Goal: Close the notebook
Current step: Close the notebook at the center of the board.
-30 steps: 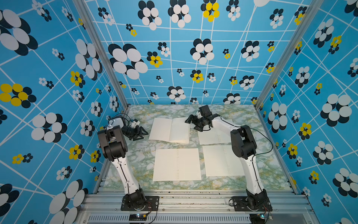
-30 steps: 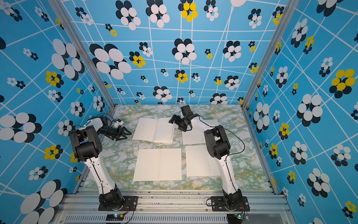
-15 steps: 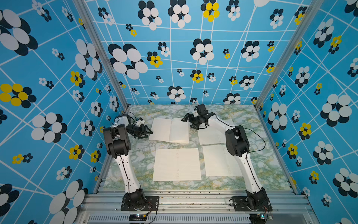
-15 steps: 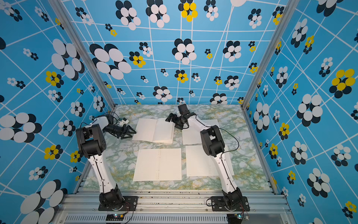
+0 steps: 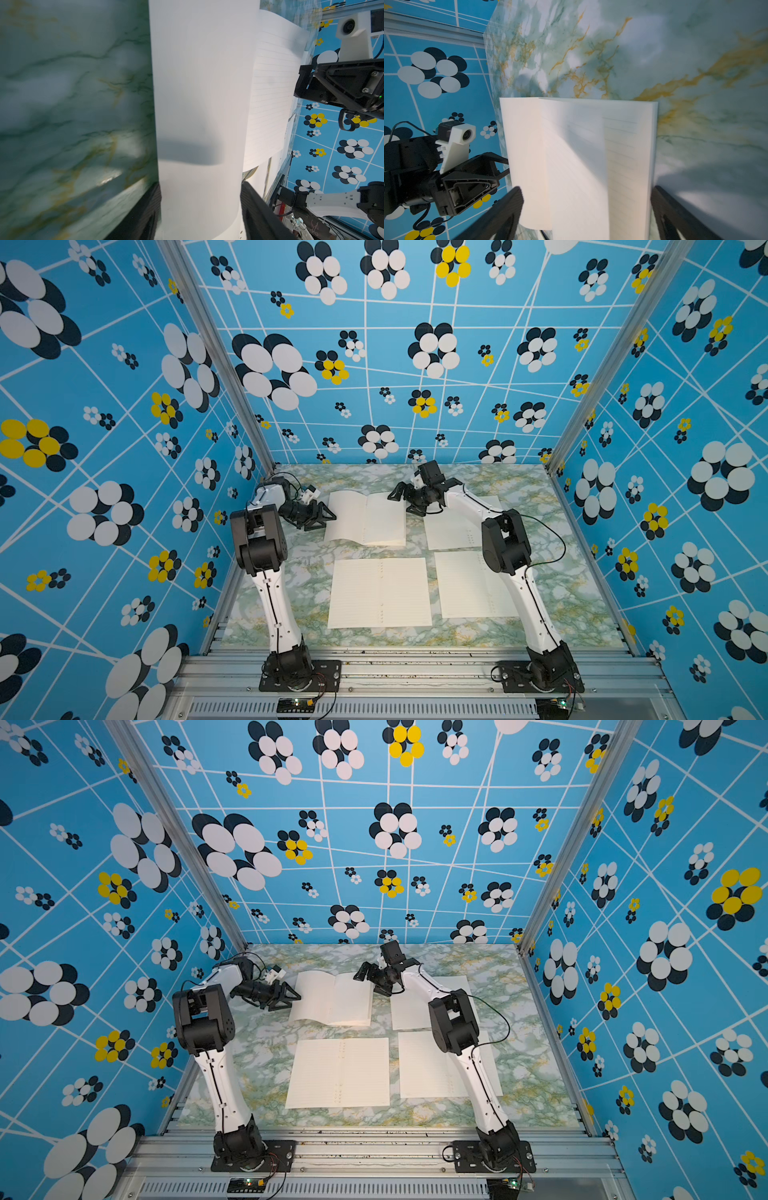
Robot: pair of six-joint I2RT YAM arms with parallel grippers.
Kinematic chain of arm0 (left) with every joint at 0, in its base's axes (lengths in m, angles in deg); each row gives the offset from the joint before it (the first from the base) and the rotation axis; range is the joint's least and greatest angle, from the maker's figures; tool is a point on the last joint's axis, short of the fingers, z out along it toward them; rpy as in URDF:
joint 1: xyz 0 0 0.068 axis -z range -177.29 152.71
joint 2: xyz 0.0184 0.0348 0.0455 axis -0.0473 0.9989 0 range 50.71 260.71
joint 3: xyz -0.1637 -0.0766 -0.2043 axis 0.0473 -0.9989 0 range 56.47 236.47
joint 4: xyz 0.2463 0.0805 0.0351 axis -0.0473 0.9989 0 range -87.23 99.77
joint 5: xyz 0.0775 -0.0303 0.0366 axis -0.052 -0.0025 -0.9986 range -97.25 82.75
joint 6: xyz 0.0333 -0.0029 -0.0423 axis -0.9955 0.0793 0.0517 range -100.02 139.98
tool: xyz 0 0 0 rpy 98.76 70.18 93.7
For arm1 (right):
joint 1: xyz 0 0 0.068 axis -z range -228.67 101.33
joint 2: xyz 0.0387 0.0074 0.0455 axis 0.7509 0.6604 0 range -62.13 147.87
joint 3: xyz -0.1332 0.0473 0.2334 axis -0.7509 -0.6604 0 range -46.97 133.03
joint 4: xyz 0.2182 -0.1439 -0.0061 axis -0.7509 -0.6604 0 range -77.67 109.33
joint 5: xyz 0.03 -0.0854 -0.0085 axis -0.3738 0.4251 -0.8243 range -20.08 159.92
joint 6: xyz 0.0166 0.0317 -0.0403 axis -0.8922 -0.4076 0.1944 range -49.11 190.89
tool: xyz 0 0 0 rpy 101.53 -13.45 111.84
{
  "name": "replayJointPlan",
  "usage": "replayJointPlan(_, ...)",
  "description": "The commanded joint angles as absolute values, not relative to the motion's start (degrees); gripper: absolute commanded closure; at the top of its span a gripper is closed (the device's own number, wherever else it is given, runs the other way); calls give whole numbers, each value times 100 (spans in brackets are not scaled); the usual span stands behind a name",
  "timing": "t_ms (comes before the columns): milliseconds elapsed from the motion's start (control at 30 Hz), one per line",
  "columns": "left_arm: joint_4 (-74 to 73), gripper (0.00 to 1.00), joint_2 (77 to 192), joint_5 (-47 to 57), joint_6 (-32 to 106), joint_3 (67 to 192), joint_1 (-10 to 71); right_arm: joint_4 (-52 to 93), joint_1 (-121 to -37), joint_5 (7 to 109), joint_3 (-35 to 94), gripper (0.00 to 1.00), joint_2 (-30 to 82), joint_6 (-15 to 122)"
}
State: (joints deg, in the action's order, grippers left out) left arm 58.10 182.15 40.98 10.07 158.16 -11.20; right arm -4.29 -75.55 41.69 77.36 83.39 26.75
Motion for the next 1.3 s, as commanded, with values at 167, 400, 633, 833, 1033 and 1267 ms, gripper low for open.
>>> replayJointPlan(167, 5986, 36, 17732, 4553, 1039, 15734, -1046, -654, -7636, 4091, 7312, 1, 8490, 2774)
replayJointPlan(400, 6124, 36, 17099, 4787, 1049, 15568, -719, -597, -7638, 4045, 7223, 1, 8502, 2774)
replayJointPlan(633, 6400, 35, 16722, 4885, 971, 15668, -81, -502, -7615, 4032, 7051, 1, 8374, 2774)
replayJointPlan(833, 6501, 35, 16830, 4856, 935, 15893, 390, -239, -7466, 3981, 6608, 1, 7911, 2695)
replayJointPlan(1033, 6482, 34, 17194, 4939, 932, 16088, 643, -159, -7346, 3924, 6311, 1, 7373, 2661)
replayJointPlan(1267, 6493, 34, 17543, 4999, 734, 16141, 998, 89, -7262, 3917, 5931, 1, 7105, 2487)
